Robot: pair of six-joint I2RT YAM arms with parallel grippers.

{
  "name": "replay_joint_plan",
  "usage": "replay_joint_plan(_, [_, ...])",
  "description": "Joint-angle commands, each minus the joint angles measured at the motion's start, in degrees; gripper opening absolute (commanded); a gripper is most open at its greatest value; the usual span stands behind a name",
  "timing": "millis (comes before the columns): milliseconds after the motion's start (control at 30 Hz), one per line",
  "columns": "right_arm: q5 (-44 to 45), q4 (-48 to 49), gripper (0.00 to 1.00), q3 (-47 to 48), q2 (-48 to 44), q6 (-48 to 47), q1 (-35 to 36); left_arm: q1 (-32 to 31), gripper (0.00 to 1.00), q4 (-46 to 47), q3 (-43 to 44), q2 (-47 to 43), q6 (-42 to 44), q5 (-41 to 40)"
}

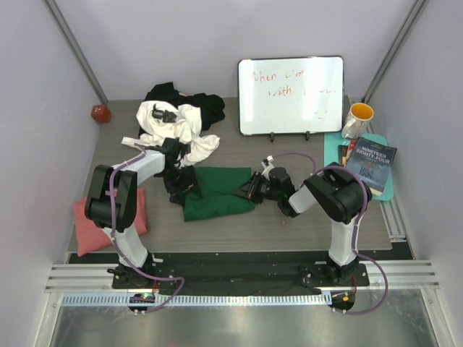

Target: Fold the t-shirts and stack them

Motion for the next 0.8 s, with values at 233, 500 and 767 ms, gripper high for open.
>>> replay_joint_plan(233, [2.90, 2.63, 0.08, -5.17, -0.04, 2.64, 0.23, 0.03, 0.70, 21.38, -10.08, 0.18, -9.03, 5.84])
replay_joint_plan(500, [2.46, 2.81, 0.08, -4.47, 0.31, 3.00, 0.23, -0.06, 0.58, 25.00, -10.00, 3.69, -10.79, 8.83])
replay_joint_plan(767, [1.93, 2.46, 0.09, -4.38, 0.40, 2.73, 0.23, -0.15, 0.13, 24.83, -9.83, 2.47, -10.79, 6.98])
